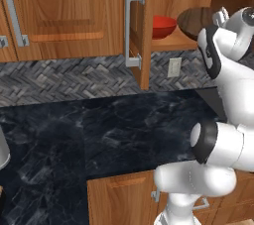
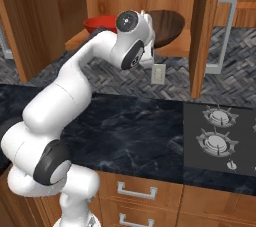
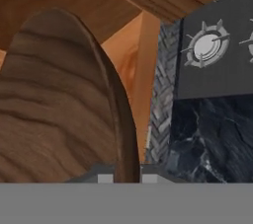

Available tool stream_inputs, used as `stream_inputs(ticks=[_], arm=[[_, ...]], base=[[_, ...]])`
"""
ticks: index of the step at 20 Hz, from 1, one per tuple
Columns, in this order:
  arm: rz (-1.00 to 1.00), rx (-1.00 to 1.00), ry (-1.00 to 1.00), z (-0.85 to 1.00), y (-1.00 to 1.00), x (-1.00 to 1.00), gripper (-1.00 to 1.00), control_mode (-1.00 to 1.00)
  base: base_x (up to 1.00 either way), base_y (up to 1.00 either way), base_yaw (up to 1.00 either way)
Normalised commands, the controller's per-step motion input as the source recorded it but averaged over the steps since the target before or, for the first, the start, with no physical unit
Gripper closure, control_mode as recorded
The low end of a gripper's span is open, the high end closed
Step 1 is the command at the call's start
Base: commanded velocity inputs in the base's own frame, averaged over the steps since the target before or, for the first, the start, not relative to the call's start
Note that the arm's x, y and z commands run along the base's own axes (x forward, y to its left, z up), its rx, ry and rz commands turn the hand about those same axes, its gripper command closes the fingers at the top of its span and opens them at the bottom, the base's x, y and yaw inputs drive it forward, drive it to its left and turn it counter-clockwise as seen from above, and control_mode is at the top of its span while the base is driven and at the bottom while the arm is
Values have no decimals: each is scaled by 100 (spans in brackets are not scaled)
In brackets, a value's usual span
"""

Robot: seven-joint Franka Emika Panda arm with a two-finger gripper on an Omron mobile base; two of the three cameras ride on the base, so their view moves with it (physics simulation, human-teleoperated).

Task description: Open the cabinet. Pick the bowls from the counter and place them in the cabinet. Then close the cabinet.

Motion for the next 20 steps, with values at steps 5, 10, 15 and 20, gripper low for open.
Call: stream_inputs(ticks=[5, 10, 15, 20], arm=[[-7, 0, 15, 0, -31, 51, 100, -100], [-4, 1, 6, -1, -47, 29, 100, -100], [0, 0, 7, -6, -8, 26, 100, -100], [0, 0, 0, -20, 0, 14, 100, -100]], base=[[0, 0, 0], [0, 0, 0], [0, 0, 0], [0, 0, 0]])
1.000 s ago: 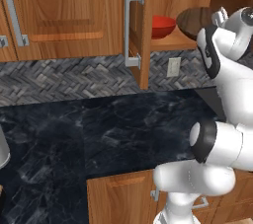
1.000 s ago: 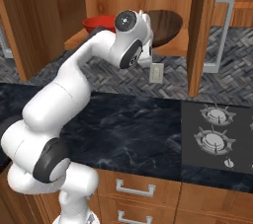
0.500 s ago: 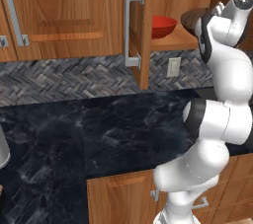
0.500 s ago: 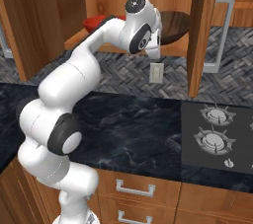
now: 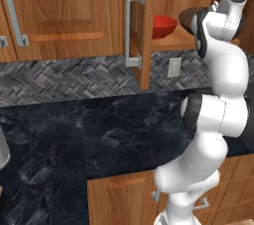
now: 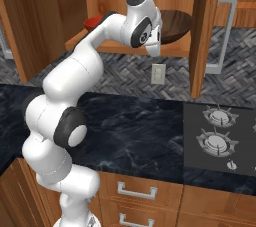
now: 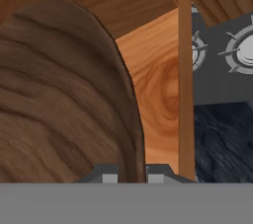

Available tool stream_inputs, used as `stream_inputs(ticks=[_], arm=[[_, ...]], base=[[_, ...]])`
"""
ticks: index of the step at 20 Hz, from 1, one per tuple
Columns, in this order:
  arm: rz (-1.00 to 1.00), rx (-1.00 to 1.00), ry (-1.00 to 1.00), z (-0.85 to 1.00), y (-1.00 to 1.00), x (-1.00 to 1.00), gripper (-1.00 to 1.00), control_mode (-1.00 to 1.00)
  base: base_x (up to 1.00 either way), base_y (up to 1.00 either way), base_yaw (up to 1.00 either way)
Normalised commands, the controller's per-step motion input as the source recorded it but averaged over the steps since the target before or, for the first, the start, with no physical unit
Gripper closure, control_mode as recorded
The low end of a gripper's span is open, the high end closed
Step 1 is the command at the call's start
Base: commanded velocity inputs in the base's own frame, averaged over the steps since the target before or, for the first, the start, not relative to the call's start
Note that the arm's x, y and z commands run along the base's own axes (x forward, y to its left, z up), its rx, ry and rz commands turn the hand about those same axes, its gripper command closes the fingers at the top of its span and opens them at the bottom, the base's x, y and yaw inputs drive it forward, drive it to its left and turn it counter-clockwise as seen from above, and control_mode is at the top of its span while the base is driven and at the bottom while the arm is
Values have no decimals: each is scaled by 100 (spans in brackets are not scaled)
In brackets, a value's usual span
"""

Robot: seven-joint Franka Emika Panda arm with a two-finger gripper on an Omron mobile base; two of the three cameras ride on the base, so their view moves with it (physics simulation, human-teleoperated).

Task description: Open the cabinet. Pick the bowls from the counter and place them in the cabinet. Then close the cabinet.

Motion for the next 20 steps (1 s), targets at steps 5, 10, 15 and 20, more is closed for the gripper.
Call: stream_inputs(ticks=[5, 10, 15, 20], arm=[[0, 0, 0, -31, 0, 7, 100, -100], [0, 0, 0, -37, 12, 0, 100, -100], [0, 0, 4, -42, 89, 2, 100, -100], [0, 0, 21, -3, 60, 45, 100, -100]], base=[[0, 0, 0], [0, 0, 0], [0, 0, 0], [0, 0, 0]])
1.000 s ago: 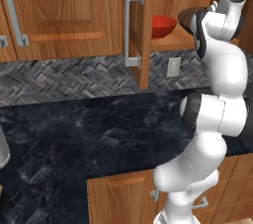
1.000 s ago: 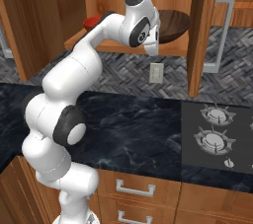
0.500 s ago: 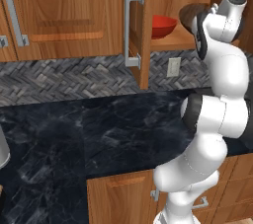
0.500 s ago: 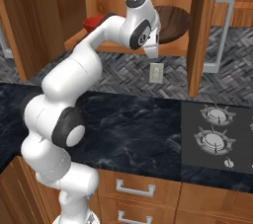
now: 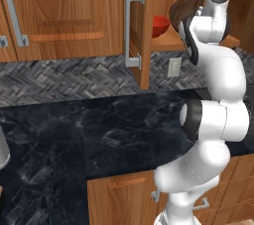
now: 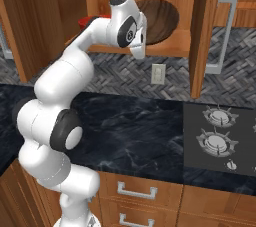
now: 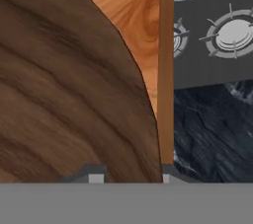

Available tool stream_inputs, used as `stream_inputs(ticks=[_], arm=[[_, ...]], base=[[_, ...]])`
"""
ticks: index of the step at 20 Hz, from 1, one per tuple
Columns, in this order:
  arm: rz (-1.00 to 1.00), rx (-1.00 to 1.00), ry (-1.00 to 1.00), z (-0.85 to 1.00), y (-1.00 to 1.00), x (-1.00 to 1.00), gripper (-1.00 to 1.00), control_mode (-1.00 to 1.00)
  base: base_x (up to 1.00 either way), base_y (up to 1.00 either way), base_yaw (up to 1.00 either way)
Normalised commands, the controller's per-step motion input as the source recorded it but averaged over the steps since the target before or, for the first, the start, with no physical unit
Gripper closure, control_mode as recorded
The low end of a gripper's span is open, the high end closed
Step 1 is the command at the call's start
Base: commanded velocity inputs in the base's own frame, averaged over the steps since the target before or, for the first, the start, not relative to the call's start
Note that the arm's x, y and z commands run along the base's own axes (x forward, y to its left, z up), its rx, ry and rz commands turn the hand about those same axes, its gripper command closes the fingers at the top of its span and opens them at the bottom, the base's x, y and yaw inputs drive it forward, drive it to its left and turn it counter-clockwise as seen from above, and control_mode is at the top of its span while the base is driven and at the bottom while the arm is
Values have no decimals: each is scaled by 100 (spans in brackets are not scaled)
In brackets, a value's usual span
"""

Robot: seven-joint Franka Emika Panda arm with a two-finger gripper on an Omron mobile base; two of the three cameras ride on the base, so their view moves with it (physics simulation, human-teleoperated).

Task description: Open the cabinet. Pick the bowls from the counter and place them in the cabinet. Then close the cabinet.

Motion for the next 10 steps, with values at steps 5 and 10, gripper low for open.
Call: stream_inputs(ticks=[5, 10], arm=[[0, 5, 14, 0, -16, -4, 100, -100], [0, 9, 10, 0, -16, -13, 100, -100]], base=[[0, 0, 0], [0, 0, 0]])
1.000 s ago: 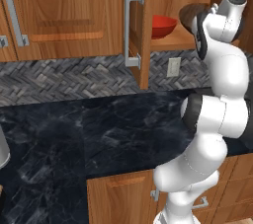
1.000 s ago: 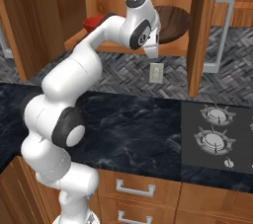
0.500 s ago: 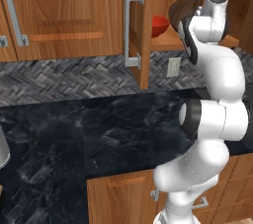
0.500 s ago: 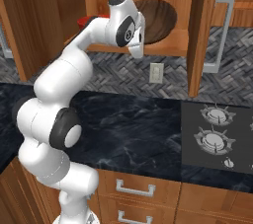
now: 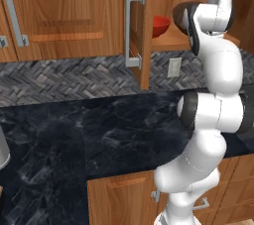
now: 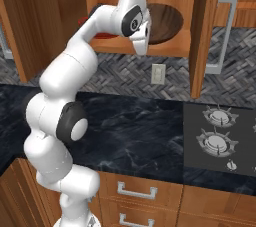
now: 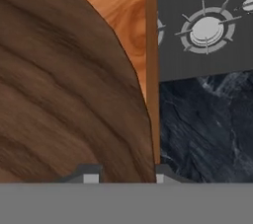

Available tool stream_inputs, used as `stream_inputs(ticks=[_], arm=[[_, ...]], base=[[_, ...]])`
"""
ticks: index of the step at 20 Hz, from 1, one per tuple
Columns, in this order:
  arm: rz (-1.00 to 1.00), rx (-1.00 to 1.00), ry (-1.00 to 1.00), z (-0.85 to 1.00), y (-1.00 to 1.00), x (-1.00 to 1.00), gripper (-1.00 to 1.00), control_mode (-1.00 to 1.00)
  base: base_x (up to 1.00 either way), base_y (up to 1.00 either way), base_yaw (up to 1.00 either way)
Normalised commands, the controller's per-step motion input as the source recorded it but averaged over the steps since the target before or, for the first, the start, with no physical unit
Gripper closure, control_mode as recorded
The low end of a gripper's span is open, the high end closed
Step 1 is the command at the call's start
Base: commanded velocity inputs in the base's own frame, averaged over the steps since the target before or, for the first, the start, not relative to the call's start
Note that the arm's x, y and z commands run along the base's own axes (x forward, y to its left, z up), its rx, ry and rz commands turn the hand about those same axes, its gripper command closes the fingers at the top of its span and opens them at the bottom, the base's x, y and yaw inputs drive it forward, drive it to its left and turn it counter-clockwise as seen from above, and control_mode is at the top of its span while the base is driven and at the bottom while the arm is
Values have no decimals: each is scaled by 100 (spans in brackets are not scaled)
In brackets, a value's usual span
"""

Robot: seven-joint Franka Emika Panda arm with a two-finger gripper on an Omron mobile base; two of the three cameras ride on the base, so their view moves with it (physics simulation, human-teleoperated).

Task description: Open the cabinet. Pick the bowls from the counter and place them in the cabinet. Then close the cabinet.

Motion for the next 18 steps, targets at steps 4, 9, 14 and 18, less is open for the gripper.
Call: stream_inputs(ticks=[4, 9, 14, 18], arm=[[0, 5, 2, 0, 0, -30, 100, -100], [0, 0, 0, -3, 0, -25, 100, -100], [0, 0, 0, -9, 0, -8, -100, -100], [0, 0, 0, 0, 0, 0, -100, -100]], base=[[0, 0, 0], [0, 0, 0], [0, 0, 0], [0, 0, 0]])
